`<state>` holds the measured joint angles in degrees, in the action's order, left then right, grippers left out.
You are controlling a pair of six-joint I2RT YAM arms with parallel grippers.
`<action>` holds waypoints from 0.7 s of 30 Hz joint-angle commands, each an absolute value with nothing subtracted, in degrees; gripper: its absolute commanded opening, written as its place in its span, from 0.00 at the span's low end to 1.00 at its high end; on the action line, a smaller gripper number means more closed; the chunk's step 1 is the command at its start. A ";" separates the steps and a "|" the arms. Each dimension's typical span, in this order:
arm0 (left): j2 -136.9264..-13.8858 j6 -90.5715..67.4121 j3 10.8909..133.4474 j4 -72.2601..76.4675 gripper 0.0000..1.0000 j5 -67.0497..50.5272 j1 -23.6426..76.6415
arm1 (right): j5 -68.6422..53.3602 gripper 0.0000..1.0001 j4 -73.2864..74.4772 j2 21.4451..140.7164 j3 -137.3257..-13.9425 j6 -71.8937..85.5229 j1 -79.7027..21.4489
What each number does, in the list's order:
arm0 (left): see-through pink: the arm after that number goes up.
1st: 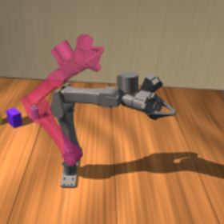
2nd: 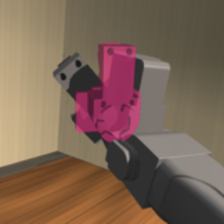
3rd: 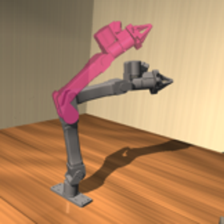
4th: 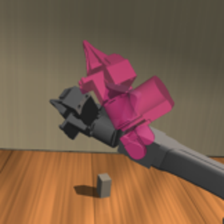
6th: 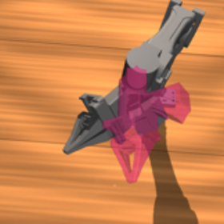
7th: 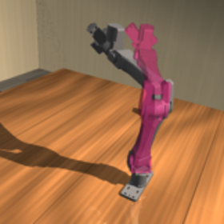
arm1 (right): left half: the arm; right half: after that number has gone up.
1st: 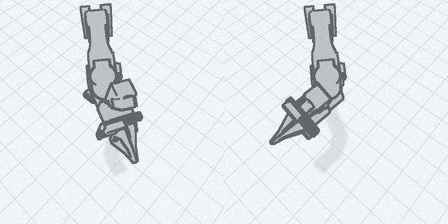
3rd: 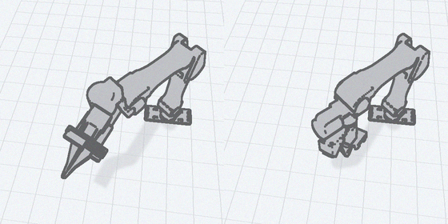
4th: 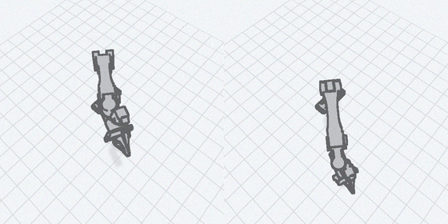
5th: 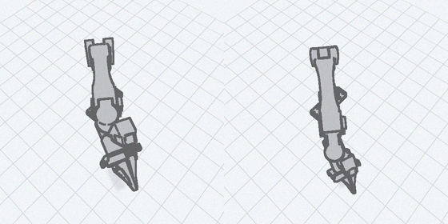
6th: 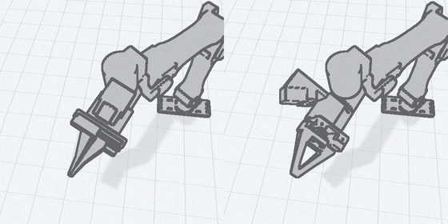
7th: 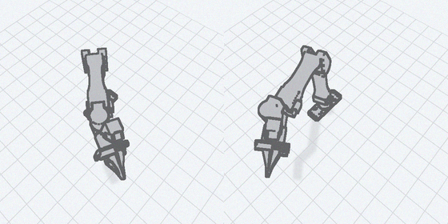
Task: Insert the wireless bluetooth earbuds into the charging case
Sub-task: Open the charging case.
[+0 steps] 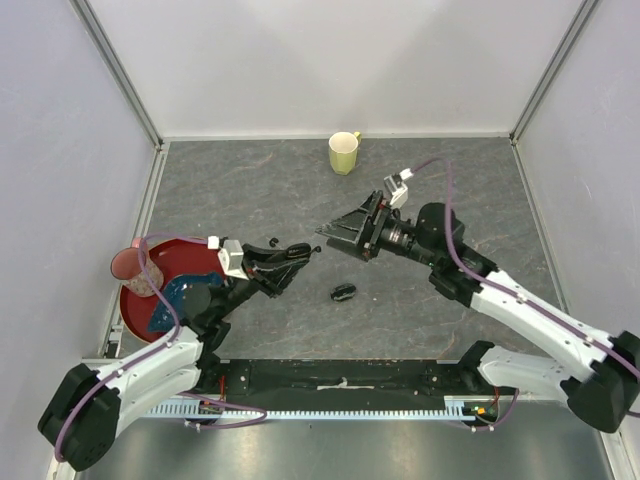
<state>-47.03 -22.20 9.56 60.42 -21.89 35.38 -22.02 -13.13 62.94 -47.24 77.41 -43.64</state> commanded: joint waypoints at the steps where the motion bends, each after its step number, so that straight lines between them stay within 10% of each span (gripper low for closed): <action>1: -44.83 -26.10 6.34 71.01 0.02 -17.40 35.42 | -15.56 0.98 6.02 58.89 -55.63 53.99 -44.03; 21: -51.15 -27.51 10.63 79.98 0.02 -34.45 35.51 | -10.64 0.98 17.67 66.80 -64.16 39.20 -53.09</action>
<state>-51.79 -26.96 7.46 73.25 -30.83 35.38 -12.88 18.13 66.54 -61.65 40.38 -52.58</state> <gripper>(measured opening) 0.346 0.982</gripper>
